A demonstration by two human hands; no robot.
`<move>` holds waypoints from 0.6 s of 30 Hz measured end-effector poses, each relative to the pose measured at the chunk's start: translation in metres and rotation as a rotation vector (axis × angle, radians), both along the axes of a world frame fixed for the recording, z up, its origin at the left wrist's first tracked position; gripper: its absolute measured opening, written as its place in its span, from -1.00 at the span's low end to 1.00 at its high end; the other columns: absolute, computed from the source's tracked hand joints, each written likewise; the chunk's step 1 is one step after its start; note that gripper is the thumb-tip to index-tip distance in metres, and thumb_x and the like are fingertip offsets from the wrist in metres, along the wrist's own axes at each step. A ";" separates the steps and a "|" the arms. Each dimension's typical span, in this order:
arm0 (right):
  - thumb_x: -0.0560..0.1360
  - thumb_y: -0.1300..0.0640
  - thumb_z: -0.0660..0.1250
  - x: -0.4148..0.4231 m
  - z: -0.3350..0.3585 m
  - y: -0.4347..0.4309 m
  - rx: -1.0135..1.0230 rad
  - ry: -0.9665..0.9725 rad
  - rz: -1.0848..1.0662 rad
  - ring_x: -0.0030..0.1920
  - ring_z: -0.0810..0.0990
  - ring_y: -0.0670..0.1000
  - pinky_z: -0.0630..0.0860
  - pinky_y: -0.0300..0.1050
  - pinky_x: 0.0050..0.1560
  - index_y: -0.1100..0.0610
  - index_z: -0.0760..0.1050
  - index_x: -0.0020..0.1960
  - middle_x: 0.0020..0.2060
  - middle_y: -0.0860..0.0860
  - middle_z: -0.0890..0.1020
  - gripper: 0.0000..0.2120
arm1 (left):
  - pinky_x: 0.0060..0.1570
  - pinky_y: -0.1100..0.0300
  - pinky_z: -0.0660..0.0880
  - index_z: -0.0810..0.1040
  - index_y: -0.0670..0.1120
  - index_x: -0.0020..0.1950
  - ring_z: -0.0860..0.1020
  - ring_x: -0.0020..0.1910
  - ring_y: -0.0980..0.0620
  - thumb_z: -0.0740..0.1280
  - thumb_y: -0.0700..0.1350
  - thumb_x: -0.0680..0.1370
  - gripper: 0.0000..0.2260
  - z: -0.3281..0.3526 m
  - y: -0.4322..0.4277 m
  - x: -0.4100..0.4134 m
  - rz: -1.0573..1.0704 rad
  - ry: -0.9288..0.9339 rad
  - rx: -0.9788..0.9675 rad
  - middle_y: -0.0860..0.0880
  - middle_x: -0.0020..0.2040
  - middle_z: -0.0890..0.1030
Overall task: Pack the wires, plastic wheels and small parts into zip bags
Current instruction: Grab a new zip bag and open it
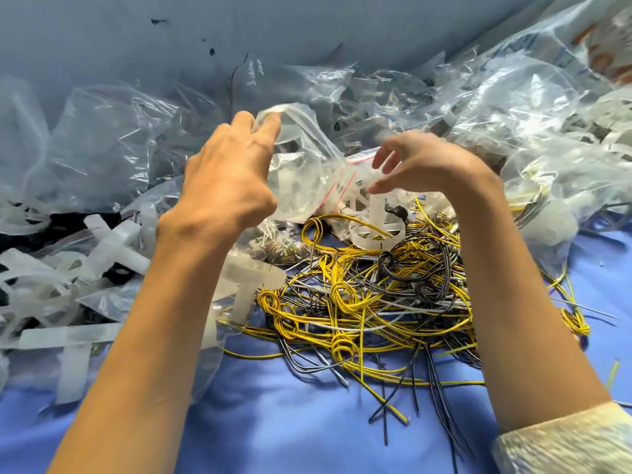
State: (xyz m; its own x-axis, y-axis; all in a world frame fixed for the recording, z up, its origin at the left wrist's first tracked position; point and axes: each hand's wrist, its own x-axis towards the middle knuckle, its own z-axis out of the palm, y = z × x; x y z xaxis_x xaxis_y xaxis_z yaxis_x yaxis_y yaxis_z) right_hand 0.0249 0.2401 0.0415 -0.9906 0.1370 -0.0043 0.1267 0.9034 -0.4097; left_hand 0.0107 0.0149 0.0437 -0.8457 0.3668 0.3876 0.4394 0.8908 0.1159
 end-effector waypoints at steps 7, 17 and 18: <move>0.34 -0.09 0.51 -0.002 -0.008 0.002 -0.071 -0.215 0.092 -0.27 0.63 -0.15 0.53 -0.27 -0.16 0.05 0.64 -0.10 -0.26 -0.05 0.69 -0.75 | 0.01 -0.05 0.43 0.31 -0.01 0.43 0.41 0.07 -0.13 0.30 -0.36 0.38 -0.37 0.000 0.001 0.001 -0.030 -0.032 0.057 -0.09 0.05 0.36; 0.33 0.22 0.39 0.009 0.013 -0.007 -0.052 0.191 0.118 -0.47 0.40 -0.18 0.29 -0.38 -0.55 0.11 0.64 -0.12 -0.38 -0.08 0.58 -0.86 | 0.11 0.02 0.47 0.43 -0.02 0.37 0.50 0.14 -0.12 0.32 -0.38 0.41 -0.44 -0.001 0.001 -0.004 -0.070 -0.005 0.194 -0.10 0.18 0.43; 0.34 0.21 0.38 0.011 0.017 -0.008 -0.065 0.267 0.093 -0.48 0.41 -0.18 0.32 -0.37 -0.56 0.12 0.64 -0.12 -0.38 -0.07 0.58 -0.87 | 0.08 0.06 0.46 0.44 -0.02 0.34 0.50 0.14 -0.11 0.32 -0.39 0.41 -0.46 -0.001 0.001 -0.004 -0.074 0.009 0.209 -0.10 0.18 0.43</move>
State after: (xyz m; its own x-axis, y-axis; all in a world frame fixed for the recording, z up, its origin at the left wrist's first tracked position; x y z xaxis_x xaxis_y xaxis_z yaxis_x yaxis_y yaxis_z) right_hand 0.0361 0.2324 0.0581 -0.9660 0.0536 0.2529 -0.0757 0.8767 -0.4750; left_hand 0.0067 0.0157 0.0430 -0.8156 0.3387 0.4691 0.5046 0.8132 0.2900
